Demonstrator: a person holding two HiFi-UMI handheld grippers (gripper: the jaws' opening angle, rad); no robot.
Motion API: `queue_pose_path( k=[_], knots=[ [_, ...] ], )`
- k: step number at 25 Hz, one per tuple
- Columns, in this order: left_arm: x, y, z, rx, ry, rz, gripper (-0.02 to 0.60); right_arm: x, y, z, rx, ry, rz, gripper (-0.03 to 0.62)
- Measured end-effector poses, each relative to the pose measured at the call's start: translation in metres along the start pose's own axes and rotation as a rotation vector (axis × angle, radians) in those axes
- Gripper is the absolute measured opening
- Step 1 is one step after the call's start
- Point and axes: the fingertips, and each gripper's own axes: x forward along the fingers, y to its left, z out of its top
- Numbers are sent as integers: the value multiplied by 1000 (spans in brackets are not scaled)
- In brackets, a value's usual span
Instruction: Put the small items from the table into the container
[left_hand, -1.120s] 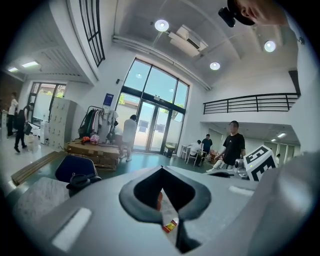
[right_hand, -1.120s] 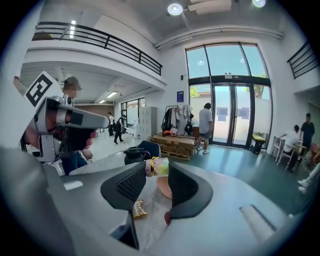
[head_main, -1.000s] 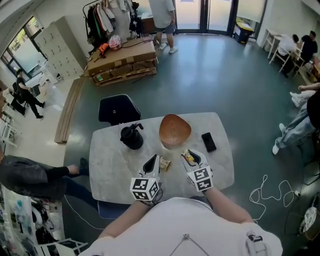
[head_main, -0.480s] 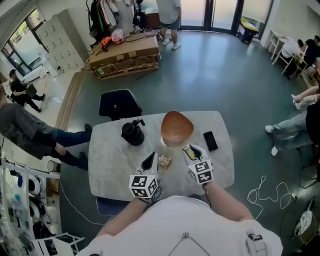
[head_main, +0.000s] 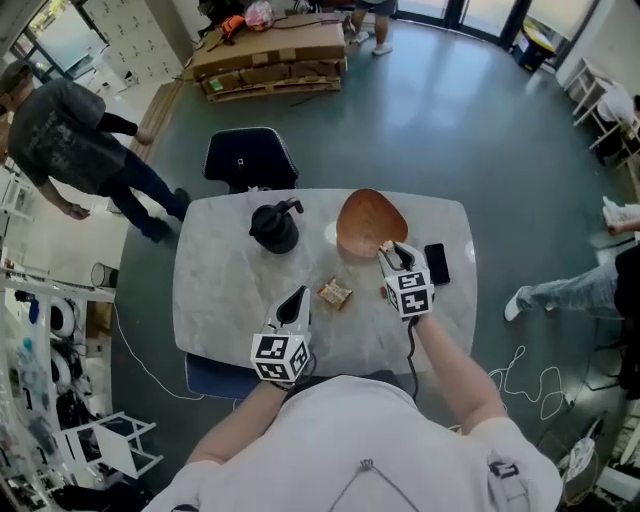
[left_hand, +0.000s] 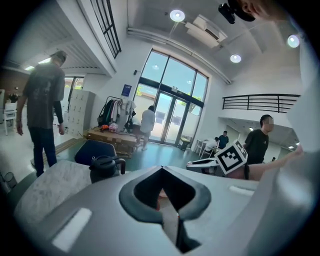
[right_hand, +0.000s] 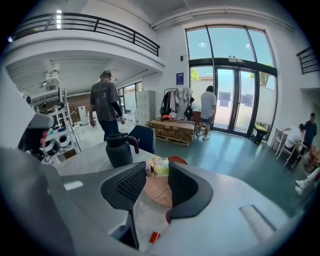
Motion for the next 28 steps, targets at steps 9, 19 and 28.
queue_pose_path(
  k=[9, 19, 28],
  knots=[
    [-41, 61, -55, -118, 105, 229, 5, 140, -22, -54, -66, 236, 26, 165],
    [-77, 97, -103, -216, 162, 398, 5, 238, -42, -113, -95, 482, 26, 166],
    [-99, 103, -120, -257, 164, 473, 5, 263, -42, -145, -65, 617, 43, 167]
  ],
)
